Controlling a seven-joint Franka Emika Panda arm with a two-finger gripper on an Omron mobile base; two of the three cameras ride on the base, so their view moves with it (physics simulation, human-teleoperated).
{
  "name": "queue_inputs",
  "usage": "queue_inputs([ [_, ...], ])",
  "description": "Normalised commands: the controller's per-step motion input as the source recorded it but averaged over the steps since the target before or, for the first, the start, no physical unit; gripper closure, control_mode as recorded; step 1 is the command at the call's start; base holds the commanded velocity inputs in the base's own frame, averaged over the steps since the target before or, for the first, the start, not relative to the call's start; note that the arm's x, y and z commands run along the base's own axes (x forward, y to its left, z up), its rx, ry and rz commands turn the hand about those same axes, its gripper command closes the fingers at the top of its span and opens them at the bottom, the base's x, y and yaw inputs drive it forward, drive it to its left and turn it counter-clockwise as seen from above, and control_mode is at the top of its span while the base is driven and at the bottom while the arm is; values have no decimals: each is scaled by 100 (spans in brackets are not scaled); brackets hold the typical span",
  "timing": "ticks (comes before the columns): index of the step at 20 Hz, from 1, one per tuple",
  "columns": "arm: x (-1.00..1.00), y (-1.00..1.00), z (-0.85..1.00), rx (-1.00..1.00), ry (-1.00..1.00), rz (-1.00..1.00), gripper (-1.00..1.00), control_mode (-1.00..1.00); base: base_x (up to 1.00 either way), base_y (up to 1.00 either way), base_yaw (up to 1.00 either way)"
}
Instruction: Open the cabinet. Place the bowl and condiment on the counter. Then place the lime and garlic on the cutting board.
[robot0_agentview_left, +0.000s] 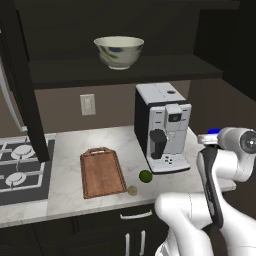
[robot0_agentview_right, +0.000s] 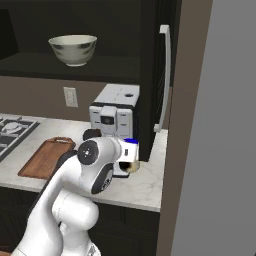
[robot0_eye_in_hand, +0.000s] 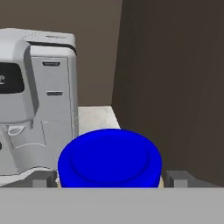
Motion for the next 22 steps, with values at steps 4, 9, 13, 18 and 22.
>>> queue_inputs([
  [4,16,-22,-58,1,3,0,100,-100,0,0,0],
  [9,13,-7,-64,0,4,0,100,-100,0,0,0],
  [13,16,-1,-57,0,2,0,100,-100,0,0,0],
  [18,28,-2,-39,0,0,0,100,-100,0,0,0],
  [22,33,0,-39,0,0,0,100,-100,0,0,0],
])
